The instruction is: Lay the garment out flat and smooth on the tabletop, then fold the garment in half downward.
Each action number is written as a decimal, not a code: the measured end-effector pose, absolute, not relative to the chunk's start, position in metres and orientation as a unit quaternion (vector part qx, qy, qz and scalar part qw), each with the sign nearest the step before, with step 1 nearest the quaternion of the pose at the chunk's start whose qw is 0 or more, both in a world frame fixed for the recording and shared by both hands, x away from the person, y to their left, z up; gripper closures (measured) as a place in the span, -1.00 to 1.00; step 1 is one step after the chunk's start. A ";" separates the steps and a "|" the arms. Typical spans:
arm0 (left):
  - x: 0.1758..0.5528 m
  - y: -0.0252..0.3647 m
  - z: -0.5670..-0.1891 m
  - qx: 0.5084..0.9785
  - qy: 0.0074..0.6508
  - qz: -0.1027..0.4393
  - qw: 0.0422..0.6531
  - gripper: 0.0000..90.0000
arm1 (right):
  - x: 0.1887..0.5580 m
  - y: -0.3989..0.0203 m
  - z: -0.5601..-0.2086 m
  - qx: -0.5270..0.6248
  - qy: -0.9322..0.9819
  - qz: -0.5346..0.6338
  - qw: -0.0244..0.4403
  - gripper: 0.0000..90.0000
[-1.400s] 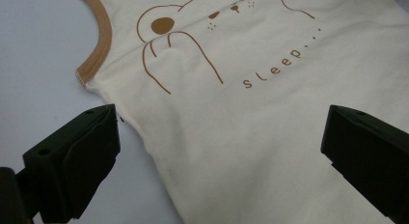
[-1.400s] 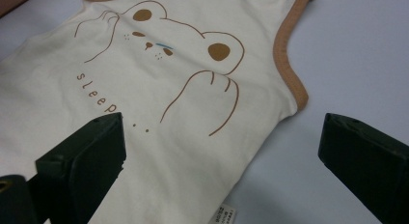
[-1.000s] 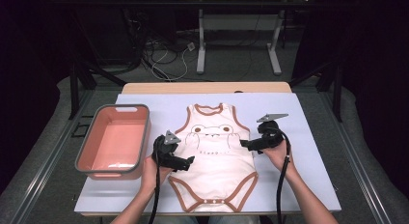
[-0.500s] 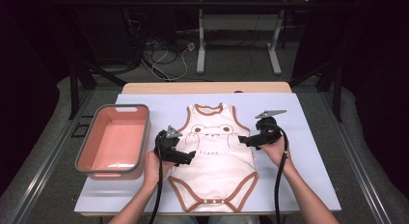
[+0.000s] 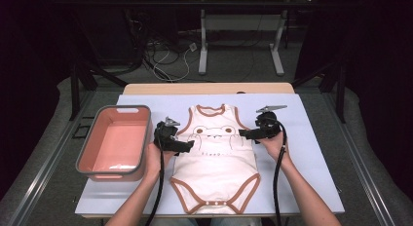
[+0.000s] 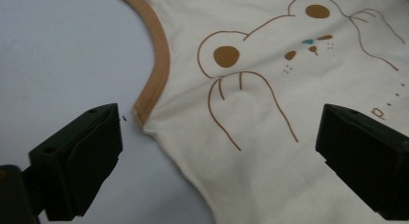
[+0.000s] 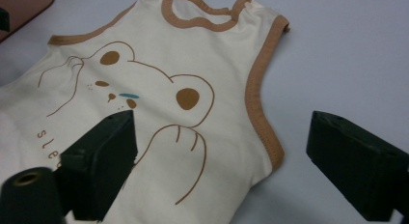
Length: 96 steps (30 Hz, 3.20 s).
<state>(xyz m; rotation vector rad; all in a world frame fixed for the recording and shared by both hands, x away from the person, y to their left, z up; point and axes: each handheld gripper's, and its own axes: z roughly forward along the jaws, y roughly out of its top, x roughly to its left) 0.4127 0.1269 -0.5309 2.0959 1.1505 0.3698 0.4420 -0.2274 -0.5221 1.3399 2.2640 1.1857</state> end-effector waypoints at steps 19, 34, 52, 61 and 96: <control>0.440 0.131 -0.537 0.799 0.476 0.153 0.334 -0.56 | 0.452 -0.235 -0.540 0.483 0.772 0.382 0.157 0.05; 0.455 0.131 -0.549 0.787 0.512 0.146 0.312 -0.21 | 0.458 -0.234 -0.554 0.505 0.768 0.360 0.159 0.26; 0.457 0.124 -0.554 0.807 0.482 0.159 0.303 0.40 | 0.458 -0.234 -0.559 0.508 0.766 0.358 0.164 0.84; 0.457 0.128 -0.555 0.803 0.483 0.153 0.314 0.71 | 0.458 -0.234 -0.560 0.512 0.762 0.366 0.152 0.73; 0.457 0.133 -0.556 0.789 0.489 0.162 0.335 0.96 | 0.456 -0.228 -0.554 0.490 0.762 0.383 0.181 0.96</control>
